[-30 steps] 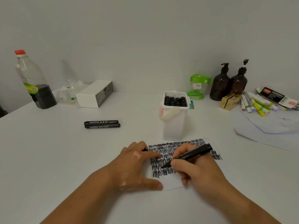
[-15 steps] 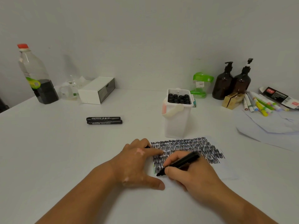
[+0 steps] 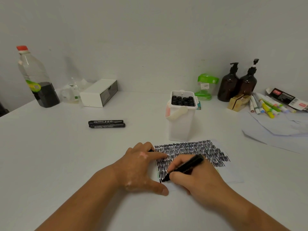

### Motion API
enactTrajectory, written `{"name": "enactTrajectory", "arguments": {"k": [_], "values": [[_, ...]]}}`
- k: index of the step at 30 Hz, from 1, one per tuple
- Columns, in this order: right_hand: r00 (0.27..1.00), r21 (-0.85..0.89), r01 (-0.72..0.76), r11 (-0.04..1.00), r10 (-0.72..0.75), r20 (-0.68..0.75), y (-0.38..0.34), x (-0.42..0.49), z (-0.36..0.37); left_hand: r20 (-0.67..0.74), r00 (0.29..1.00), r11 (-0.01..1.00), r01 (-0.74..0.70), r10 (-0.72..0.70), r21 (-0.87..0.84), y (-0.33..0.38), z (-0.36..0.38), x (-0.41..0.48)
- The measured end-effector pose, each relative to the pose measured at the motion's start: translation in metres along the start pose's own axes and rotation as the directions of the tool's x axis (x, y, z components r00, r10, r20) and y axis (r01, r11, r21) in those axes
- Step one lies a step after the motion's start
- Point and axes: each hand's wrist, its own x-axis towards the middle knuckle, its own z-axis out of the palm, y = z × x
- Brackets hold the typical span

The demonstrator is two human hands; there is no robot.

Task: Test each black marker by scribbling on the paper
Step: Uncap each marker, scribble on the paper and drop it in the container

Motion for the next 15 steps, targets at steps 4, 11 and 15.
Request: {"name": "enactTrajectory", "arguments": {"k": [4, 11, 15], "values": [[1.0, -0.003, -0.001, 1.0, 0.001, -0.015, 0.0008, 0.0004, -0.0005, 0.007, 1.0, 1.0, 0.003, -0.003, -0.002, 0.0004, -0.0006, -0.0004], [1.0, -0.055, 0.009, 0.998, -0.011, -0.03, 0.0004, 0.0007, -0.0012, 0.014, 1.0, 1.0, 0.007, -0.007, -0.002, 0.0008, -0.0017, -0.0007], [0.998, -0.039, -0.004, 0.999, 0.001, -0.066, 0.0022, 0.0023, -0.002, 0.013, 1.0, 1.0, 0.008, -0.008, -0.001, 0.0006, -0.0005, -0.0002]]}}
